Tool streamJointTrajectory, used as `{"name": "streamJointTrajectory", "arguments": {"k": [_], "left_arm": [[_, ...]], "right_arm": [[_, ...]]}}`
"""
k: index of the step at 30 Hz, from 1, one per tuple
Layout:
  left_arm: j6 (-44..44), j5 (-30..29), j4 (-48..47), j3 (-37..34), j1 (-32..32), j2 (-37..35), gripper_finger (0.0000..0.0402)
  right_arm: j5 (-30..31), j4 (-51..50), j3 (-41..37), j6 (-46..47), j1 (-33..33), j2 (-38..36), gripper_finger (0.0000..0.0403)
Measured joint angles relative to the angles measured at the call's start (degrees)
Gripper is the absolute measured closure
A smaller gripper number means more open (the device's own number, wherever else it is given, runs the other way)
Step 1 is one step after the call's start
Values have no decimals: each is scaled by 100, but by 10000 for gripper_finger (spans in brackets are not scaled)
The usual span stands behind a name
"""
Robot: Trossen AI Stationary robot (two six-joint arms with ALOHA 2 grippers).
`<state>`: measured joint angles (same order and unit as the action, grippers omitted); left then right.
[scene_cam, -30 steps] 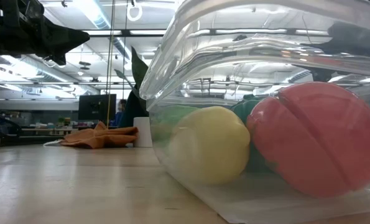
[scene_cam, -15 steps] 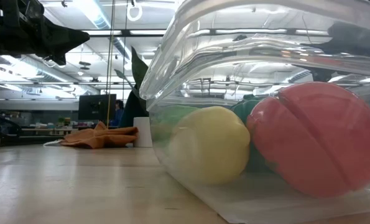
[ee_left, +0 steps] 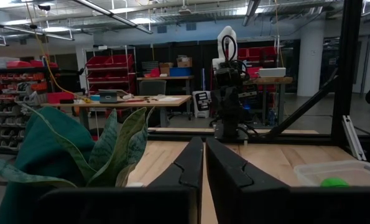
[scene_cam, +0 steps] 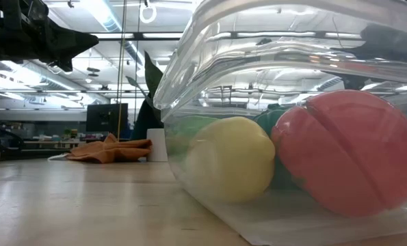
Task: Pick and placing Produce into tupperware
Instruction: Return to Home Position
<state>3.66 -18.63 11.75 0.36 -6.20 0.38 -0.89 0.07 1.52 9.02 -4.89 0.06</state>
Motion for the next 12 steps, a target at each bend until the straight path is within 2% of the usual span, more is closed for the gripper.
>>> {"name": "streamJointTrajectory", "arguments": {"k": [12], "left_arm": [[2, 0, 0, 0, 2, -2, 367]], "right_arm": [[-2, -1, -1, 0, 0, 0, 403]]}}
